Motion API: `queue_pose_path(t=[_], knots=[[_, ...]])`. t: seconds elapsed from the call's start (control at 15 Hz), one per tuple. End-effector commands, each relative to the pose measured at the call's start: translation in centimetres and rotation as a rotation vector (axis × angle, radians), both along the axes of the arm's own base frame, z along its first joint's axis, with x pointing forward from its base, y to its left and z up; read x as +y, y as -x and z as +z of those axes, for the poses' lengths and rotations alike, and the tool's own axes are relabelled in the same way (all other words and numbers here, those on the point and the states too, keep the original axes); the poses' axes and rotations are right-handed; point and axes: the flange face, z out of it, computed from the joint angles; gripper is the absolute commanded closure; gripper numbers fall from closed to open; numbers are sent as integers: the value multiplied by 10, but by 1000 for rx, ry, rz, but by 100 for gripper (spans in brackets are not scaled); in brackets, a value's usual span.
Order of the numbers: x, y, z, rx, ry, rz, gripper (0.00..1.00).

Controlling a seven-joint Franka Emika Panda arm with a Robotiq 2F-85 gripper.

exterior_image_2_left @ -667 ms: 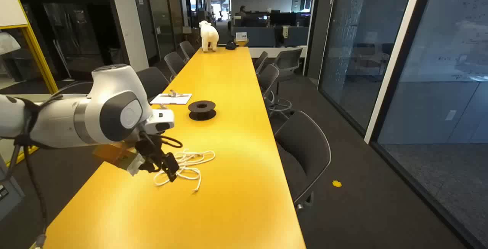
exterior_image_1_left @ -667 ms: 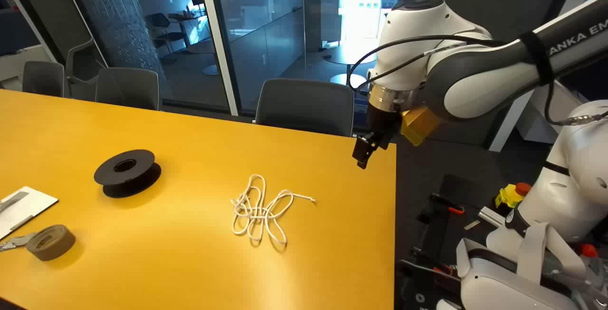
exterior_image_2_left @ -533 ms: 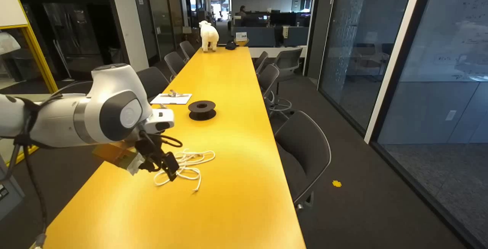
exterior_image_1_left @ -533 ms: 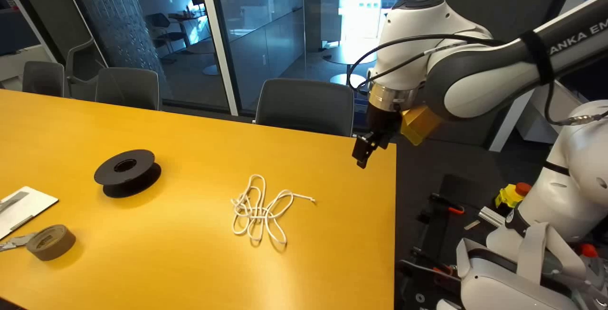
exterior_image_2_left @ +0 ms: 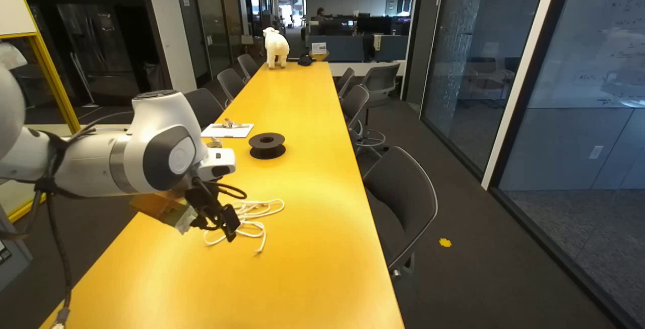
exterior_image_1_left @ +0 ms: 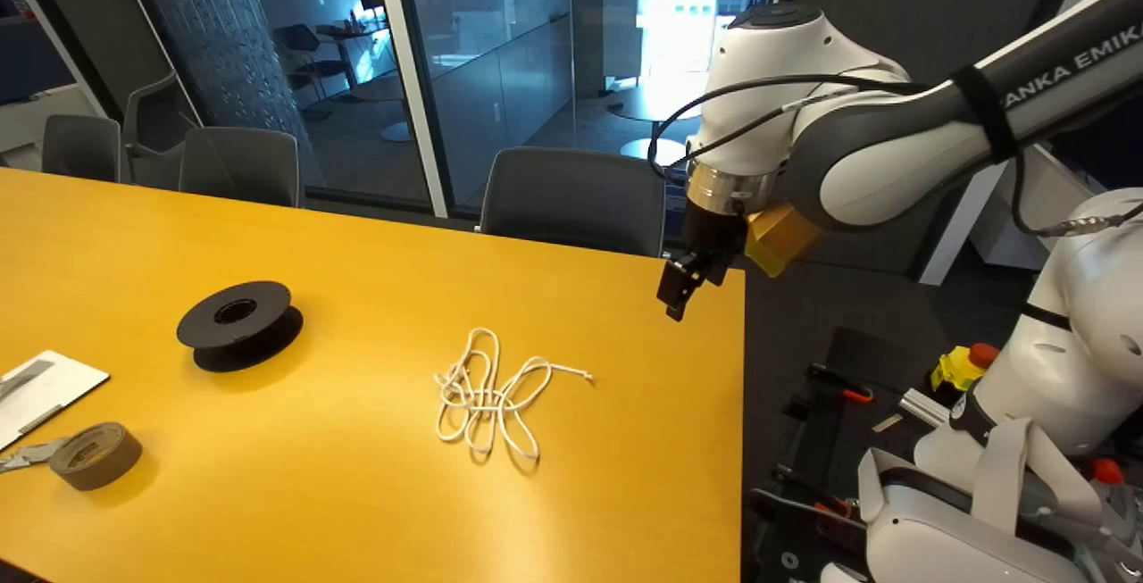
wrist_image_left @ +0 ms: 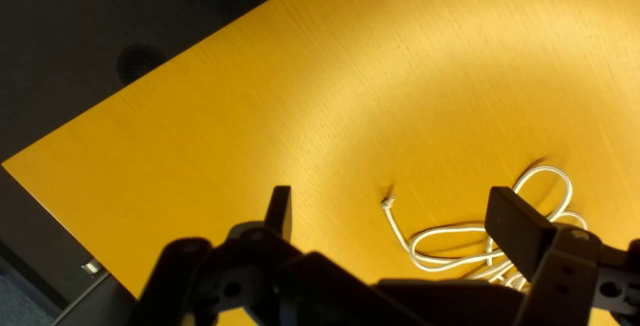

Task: Untangle the ropes on the table

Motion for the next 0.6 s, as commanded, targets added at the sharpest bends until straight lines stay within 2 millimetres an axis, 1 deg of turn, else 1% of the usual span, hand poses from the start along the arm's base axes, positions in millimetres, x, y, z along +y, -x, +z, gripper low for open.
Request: queue_pose_path(t=[0.0, 0.2, 0.33, 0.47, 0.53], knots=[[6, -40, -24, -27, -57, 35, 0], [14, -77, -55, -26, -135, 54, 0], [28, -97, -80, 10, -180, 83, 0], [55, -115, -106, 60, -244, 118, 0], [70, -122, -115, 91, -278, 133, 0]])
